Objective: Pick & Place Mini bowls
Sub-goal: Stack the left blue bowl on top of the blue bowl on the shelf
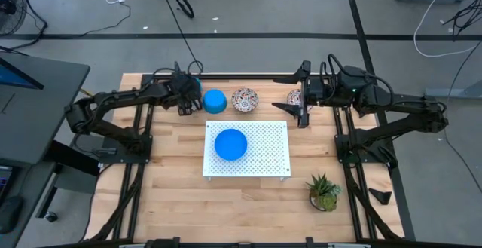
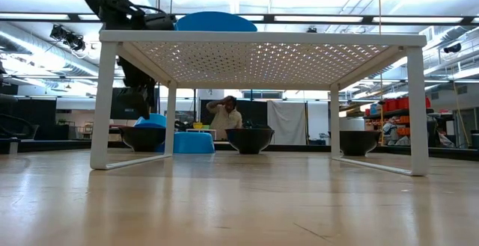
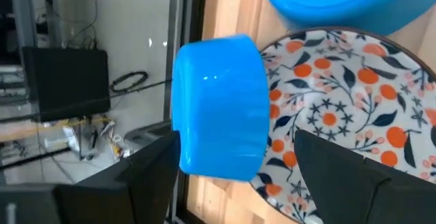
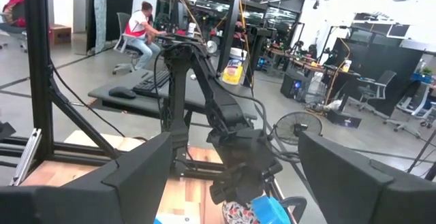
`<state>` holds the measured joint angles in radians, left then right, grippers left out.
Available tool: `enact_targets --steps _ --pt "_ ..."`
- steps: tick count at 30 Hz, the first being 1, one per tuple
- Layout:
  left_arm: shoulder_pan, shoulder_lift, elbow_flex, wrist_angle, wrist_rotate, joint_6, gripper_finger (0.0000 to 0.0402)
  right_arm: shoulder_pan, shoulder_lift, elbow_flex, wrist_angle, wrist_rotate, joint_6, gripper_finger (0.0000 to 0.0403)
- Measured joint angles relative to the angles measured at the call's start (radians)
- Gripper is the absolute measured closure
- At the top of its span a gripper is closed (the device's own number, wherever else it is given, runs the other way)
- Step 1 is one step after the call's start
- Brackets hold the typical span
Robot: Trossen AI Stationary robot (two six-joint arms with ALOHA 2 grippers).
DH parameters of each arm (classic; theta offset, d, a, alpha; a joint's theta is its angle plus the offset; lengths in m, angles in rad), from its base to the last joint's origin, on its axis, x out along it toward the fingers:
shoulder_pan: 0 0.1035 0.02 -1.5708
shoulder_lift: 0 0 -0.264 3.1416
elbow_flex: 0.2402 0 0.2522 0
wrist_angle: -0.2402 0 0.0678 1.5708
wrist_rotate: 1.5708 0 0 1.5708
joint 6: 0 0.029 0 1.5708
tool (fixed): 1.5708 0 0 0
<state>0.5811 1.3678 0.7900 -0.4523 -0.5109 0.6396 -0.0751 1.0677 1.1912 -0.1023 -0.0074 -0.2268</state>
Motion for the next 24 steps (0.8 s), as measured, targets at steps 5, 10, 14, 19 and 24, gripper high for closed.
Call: enact_targets --steps 5,10,14,19,24 --pt "0.017 0.0 -0.015 0.025 0.019 0.035 0.0108 0.0 0.024 0.0 0.006 0.0 0.0 0.0082" --pt "0.018 0.024 -0.014 0.041 0.026 0.067 0.0108 0.0 0.063 0.0 0.012 0.0 0.0 0.0082" --pt "0.018 0.077 -0.014 0.069 0.031 0.092 0.0108 0.0 0.087 0.0 0.017 0.0 0.0 0.0082" --pt "0.018 0.127 -0.014 0.14 -0.04 0.082 0.0108 0.0 0.097 0.0 0.018 0.0 0.007 0.0082" --pt "0.019 0.13 -0.014 0.193 -0.053 0.079 0.0108 0.0 0.098 0.0 0.032 0.0 0.005 0.0082"
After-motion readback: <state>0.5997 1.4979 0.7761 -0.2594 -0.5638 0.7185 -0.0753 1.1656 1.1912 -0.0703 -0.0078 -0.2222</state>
